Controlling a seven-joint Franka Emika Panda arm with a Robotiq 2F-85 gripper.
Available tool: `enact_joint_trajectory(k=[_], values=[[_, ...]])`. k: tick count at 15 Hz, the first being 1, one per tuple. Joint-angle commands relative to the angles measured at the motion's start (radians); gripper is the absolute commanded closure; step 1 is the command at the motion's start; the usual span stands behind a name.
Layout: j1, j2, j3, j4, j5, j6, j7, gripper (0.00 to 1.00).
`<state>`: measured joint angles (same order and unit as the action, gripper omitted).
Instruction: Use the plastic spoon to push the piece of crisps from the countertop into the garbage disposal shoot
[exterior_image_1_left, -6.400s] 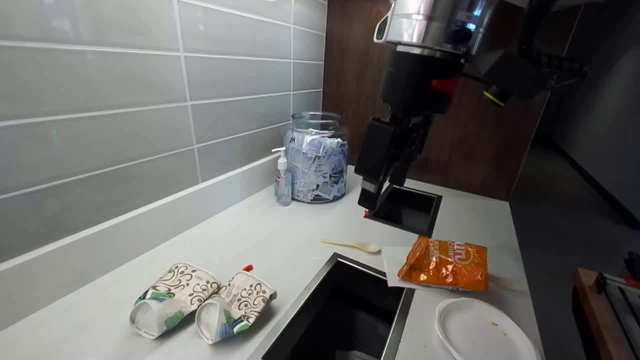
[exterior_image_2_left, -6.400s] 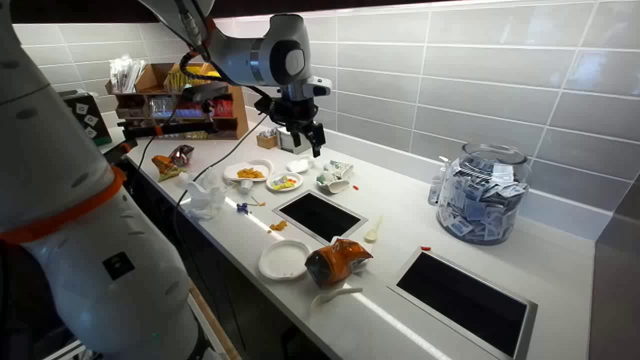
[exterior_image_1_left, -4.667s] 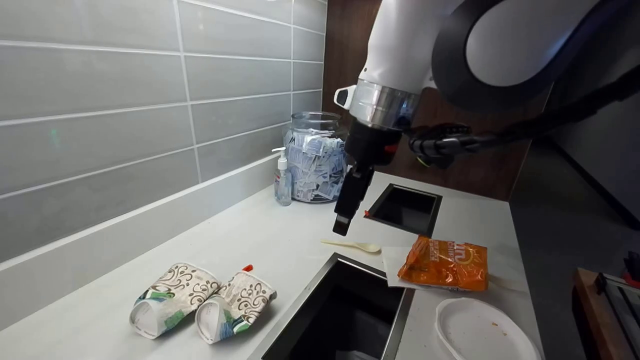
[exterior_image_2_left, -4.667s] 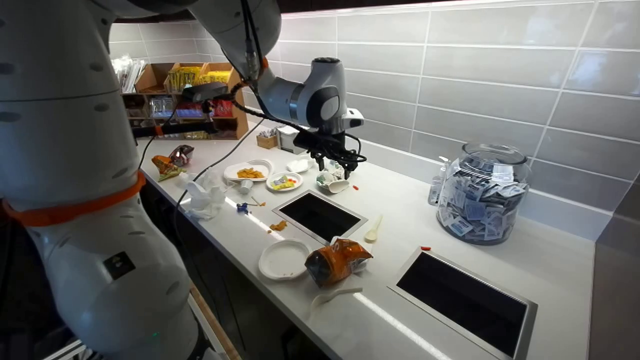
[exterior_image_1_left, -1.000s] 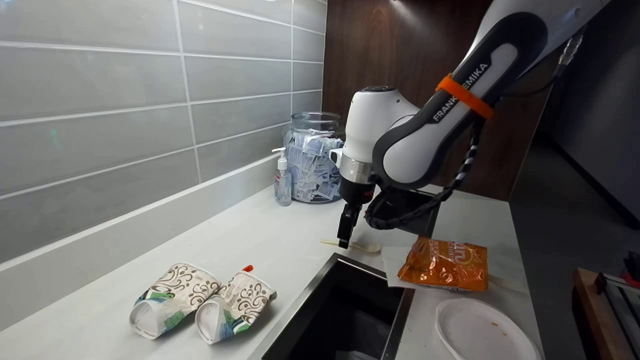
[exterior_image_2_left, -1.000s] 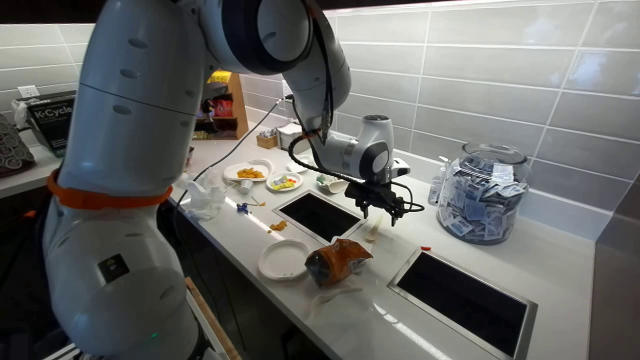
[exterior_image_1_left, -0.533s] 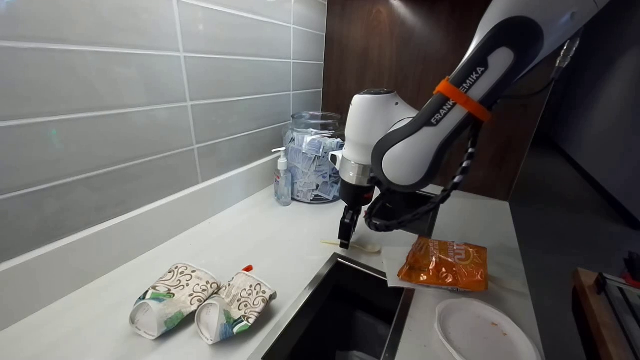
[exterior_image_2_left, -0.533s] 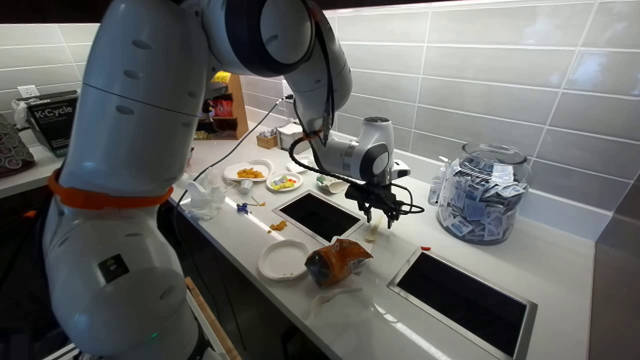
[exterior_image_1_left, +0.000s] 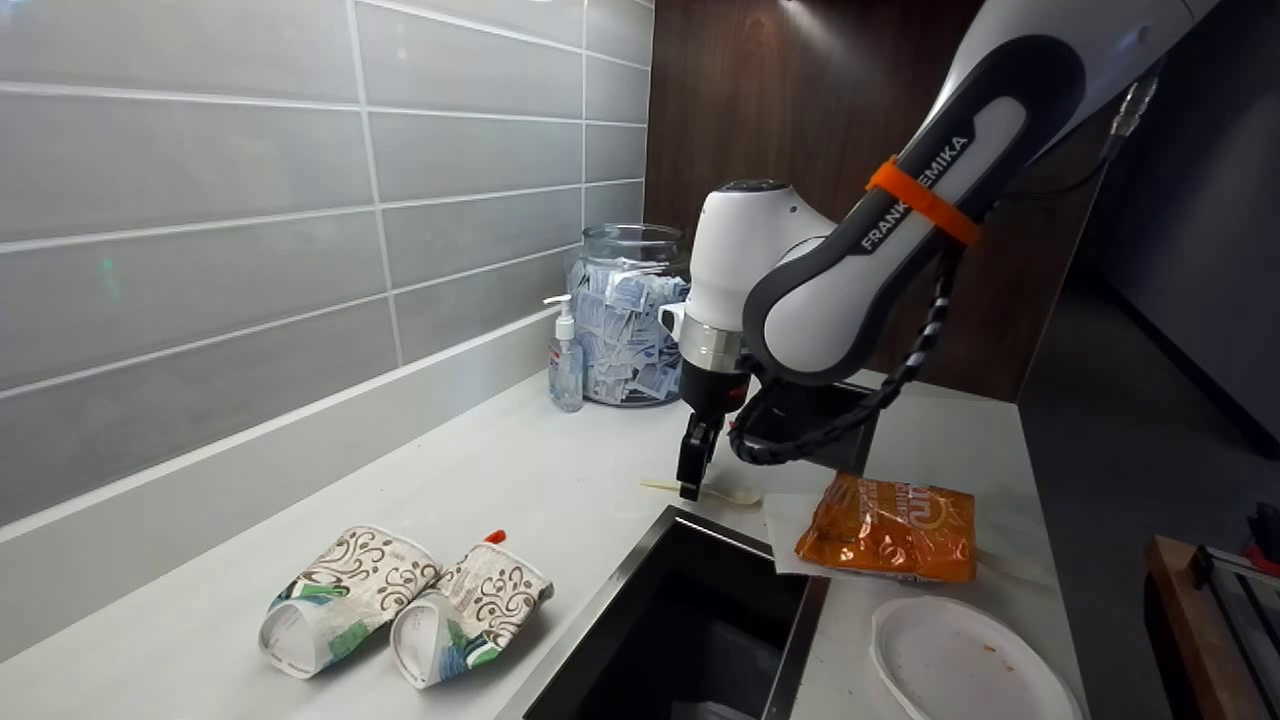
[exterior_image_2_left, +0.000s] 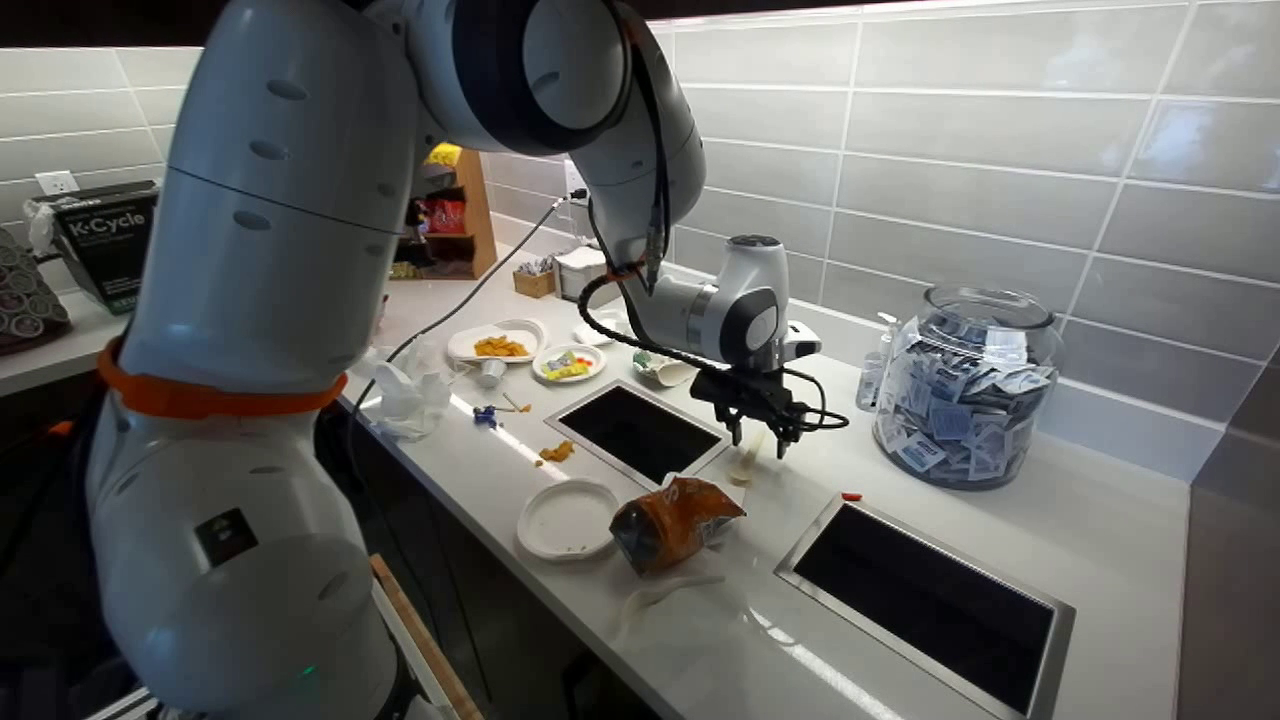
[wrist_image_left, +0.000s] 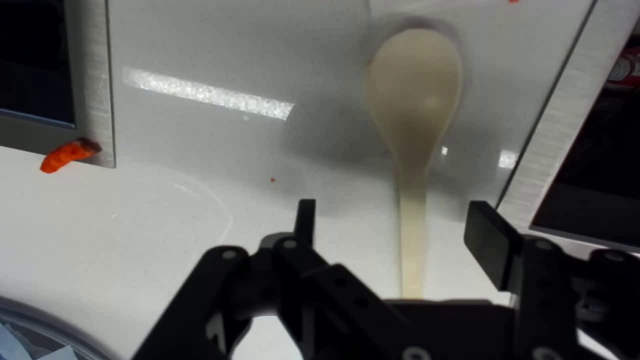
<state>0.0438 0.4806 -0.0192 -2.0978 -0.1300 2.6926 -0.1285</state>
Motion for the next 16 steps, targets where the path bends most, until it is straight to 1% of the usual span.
enact_joint_trajectory(k=[1, 2, 3, 5, 7, 8, 10, 11, 13, 15, 16], values=[[-0.020, 0.012, 0.022, 0.004, 0.015, 0.014, -0.002, 0.47], [-0.028, 0.011, 0.030, 0.004, 0.025, 0.010, -0.010, 0.53], [-0.030, 0.012, 0.034, 0.005, 0.029, 0.008, -0.011, 0.62], [-0.046, 0.011, 0.053, 0.003, 0.047, 0.007, -0.022, 0.78], [-0.061, 0.011, 0.070, 0.003, 0.069, 0.002, -0.033, 0.92], [-0.078, 0.010, 0.090, 0.004, 0.093, -0.006, -0.050, 0.99], [-0.104, 0.015, 0.118, 0.007, 0.136, -0.014, -0.078, 0.99], [-0.115, 0.017, 0.130, 0.008, 0.155, -0.016, -0.090, 0.97], [-0.142, 0.019, 0.157, 0.011, 0.200, -0.021, -0.122, 0.97], [-0.172, 0.023, 0.184, 0.012, 0.249, -0.003, -0.154, 0.97], [-0.196, 0.025, 0.208, 0.012, 0.284, -0.004, -0.181, 0.97]])
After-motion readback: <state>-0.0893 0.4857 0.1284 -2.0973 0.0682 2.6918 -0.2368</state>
